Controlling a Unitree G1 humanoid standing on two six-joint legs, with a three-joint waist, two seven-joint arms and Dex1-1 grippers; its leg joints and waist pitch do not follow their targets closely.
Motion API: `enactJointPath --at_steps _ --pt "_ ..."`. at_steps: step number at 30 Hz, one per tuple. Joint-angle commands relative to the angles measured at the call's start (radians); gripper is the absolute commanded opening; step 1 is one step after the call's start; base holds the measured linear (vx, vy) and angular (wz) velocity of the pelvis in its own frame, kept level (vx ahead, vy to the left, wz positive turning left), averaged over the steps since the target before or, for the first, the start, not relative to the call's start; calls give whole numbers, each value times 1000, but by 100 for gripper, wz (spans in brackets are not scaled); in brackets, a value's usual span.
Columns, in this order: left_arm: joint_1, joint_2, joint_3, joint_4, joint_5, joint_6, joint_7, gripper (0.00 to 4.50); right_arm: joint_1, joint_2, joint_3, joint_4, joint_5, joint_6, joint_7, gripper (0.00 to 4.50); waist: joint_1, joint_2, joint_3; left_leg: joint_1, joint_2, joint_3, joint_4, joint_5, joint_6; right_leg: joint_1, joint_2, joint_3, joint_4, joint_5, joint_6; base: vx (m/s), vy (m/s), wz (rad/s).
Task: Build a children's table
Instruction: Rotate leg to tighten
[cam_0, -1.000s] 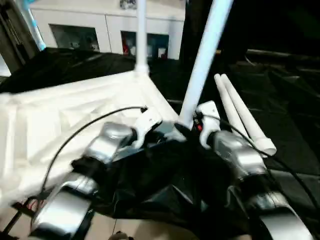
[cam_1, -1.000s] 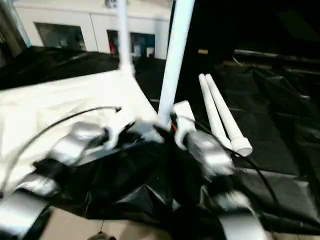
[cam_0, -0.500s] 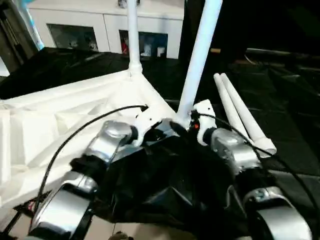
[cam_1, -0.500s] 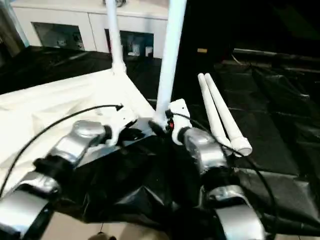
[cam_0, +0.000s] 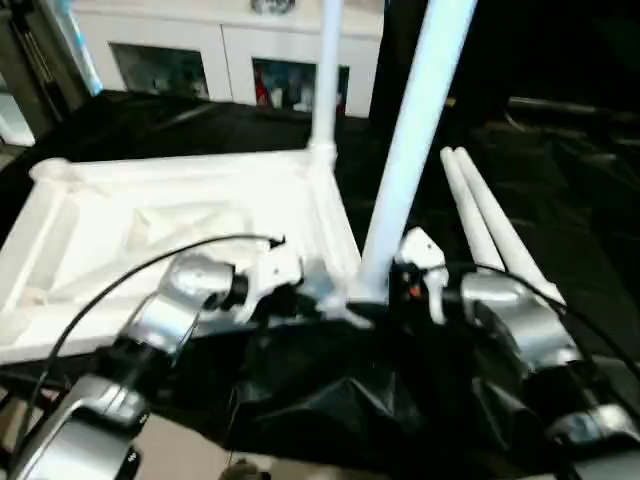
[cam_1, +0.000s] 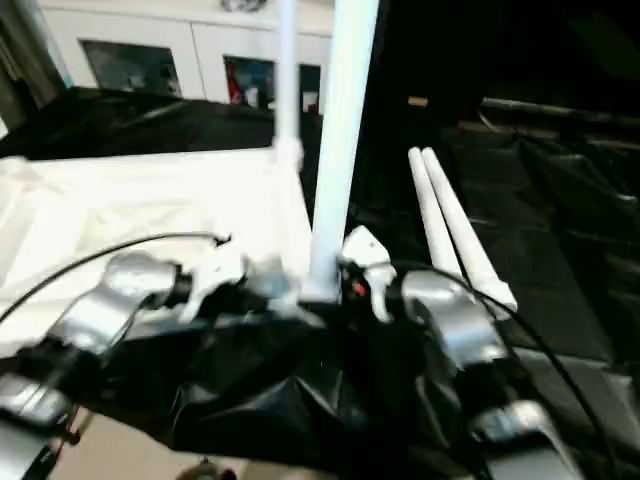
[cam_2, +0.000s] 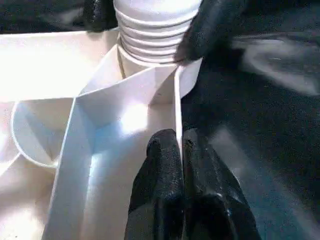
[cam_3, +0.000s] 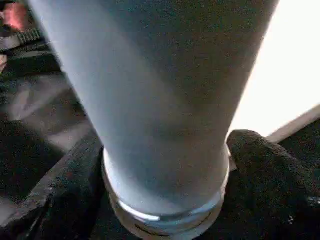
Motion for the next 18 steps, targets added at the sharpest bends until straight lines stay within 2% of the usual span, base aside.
enactJointPath --at_steps 1,2,3,8,9,12,14,17,18 --pt "4 -2 -6 -54 -50 -11 -51 0 13 -20 13 -52 17 25 41 390 0 -2 -63 16 48 -14 -68 -229 32 46 -89 54 -81 -277 -169 0 0 0" --pt "4 -2 -6 -54 -50 -11 -51 0 13 -20 13 -52 17 25 41 390 0 -2 -63 16 49 -15 -68 -227 32 47 -90 54 -80 -273 -168 0 0 0" --pt "8 3 -4 -58 -50 -12 -54 0 20 -23 22 -64 19 33 52 390 -1 -8 -64 15 48 -14 -68 -218 34 46 -88 54 -79 -263 -168 0 0 0" --pt "20 12 -2 -75 -51 -2 -61 0 30 -17 31 -82 22 49 51 362 0 -7 -65 13 46 -14 -66 -196 38 47 -88 54 -76 -236 -172 0 0 0" --pt "23 13 -2 -81 -52 3 -61 0 33 -14 34 -90 26 60 51 340 0 -6 -64 14 46 -14 -66 -200 36 46 -89 53 -77 -244 -171 0 0 0" --pt "23 13 -1 -81 -51 7 -58 0 37 -11 36 -96 29 69 52 327 0 -8 -64 13 46 -13 -66 -199 35 47 -89 54 -78 -252 -167 0 0 0" --pt "20 9 2 -72 -43 8 -43 0 42 -7 38 -97 29 72 50 298 1 -8 -64 13 45 -14 -65 -195 34 47 -90 54 -78 -258 -162 0 0 0" --pt "13 -5 13 -59 -44 19 -16 0 49 26 19 -76 32 68 -6 288 0 -7 -64 13 45 -14 -66 -196 32 46 -90 54 -78 -260 -159 0 0 0" --pt "2 -22 22 -42 -38 31 23 0 42 61 -4 -34 22 52 -78 288 -3 -7 -63 15 45 -14 -67 -207 27 43 -90 54 -81 -277 -160 0 0 0"
